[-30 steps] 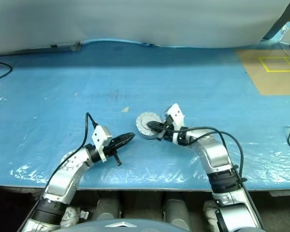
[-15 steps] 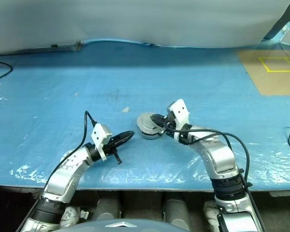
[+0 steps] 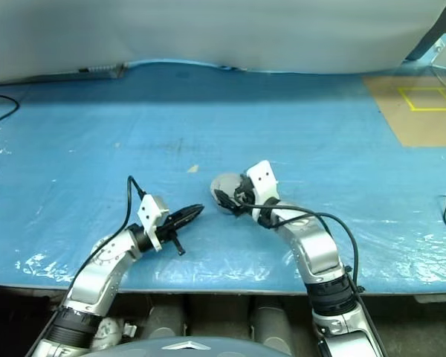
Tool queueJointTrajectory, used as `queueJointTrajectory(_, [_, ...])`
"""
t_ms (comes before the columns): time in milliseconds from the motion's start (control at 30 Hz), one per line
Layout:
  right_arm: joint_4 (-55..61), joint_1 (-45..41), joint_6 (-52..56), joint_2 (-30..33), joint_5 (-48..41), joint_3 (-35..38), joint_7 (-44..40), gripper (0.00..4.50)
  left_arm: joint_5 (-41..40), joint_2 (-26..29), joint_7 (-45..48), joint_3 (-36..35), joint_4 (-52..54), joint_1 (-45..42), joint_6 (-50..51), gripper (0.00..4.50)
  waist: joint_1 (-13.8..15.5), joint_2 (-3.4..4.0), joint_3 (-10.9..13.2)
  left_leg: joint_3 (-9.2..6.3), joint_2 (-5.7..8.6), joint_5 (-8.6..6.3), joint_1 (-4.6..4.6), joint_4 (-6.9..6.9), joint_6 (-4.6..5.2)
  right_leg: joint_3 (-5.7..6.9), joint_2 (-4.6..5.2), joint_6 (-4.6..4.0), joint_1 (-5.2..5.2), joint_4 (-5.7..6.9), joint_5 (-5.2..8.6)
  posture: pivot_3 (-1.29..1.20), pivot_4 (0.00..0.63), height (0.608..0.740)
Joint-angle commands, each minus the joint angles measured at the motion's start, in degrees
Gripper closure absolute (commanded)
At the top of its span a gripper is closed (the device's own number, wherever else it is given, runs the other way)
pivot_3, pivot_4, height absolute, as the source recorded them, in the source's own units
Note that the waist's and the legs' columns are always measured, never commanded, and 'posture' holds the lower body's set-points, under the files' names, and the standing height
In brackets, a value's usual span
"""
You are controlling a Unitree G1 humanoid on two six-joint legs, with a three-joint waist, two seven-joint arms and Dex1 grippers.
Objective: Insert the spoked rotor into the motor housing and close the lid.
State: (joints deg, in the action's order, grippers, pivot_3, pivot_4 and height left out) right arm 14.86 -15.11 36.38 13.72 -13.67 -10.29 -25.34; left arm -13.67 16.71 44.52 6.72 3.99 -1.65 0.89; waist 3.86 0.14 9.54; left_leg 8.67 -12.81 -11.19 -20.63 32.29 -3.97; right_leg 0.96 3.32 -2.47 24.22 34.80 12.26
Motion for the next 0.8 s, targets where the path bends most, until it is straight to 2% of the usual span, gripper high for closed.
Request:
queueJointTrajectory(33, [-0.13,-0.43,-2.19,-0.5,0.6,-0.42,0.15,0.02,-0.51,0.24,0.4,-0.17,-0.27,0.44,-2.03,4.5,0.0,0.0,0.0,0.0,0.0,0.0,0.0,0.0,0.0,0.0,0.0,0.0,0.0,0.0,0.0,0.0,0.15,0.74])
queueJointTrajectory(233, [-2.88,0.15,-5.08,-0.16,2.83,-1.25,0.13,0.02,-0.29,0.36,0.69,-0.05,-2.0,0.18,-3.2,4.5,0.0,0.0,0.0,0.0,0.0,0.0,0.02,0.0,0.0,0.0,0.0,0.0,0.0,0.01,0.0,0.0,0.15,0.74])
queueJointTrajectory(400, [-3.26,0.6,-5.96,0.49,3.8,-1.38,-0.3,1.53,-0.23,0.4,0.8,0.07,-2.7,-0.04,-3.63,4.5,0.01,0.0,0.0,0.0,0.0,0.0,0.02,0.01,0.0,0.0,0.0,0.0,-0.01,0.02,0.0,0.0,0.15,0.74])
queueJointTrajectory(800, [2.82,-1.72,2.95,2.88,2.98,-2.05,-1.12,1.53,-0.31,0.09,1.26,0.29,-4.34,-0.02,-4.84,4.5,0.06,0.0,0.0,-0.01,0.01,0.0,0.02,0.02,0.0,-0.01,0.0,0.01,-0.02,0.02,-0.01,0.0,0.15,0.74])
